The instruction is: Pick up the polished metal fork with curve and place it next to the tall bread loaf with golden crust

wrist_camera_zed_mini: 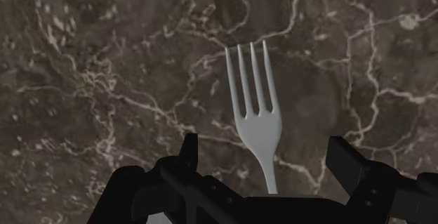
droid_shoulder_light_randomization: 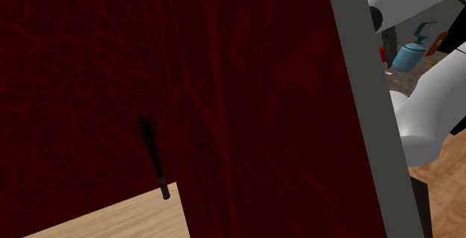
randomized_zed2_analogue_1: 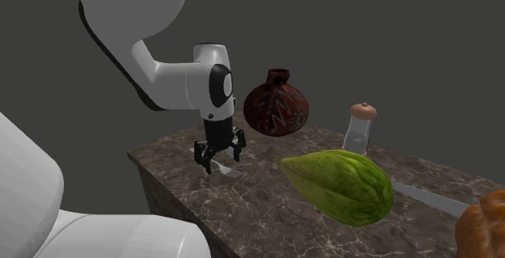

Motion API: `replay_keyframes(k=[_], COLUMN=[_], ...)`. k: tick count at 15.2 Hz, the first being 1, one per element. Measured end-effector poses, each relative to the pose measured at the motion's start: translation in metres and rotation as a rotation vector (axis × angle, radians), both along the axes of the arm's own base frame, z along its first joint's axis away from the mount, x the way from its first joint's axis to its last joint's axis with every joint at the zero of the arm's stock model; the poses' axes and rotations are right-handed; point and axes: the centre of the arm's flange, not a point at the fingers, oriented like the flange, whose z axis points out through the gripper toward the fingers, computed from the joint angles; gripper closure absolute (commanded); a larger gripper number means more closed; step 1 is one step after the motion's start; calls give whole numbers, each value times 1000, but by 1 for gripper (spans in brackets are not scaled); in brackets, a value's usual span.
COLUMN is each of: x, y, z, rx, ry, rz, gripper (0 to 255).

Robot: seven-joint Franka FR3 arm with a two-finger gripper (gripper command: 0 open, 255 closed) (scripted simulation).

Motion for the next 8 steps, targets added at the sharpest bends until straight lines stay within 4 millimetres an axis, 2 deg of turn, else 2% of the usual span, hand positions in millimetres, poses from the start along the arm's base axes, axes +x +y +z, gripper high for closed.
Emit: replay_keyframes(k=[1, 8], x=[0, -1], y=[0, 2], z=[0, 2], rx=[0, 1], ry=[0, -1], rz=[0, 4], gripper=[255, 255])
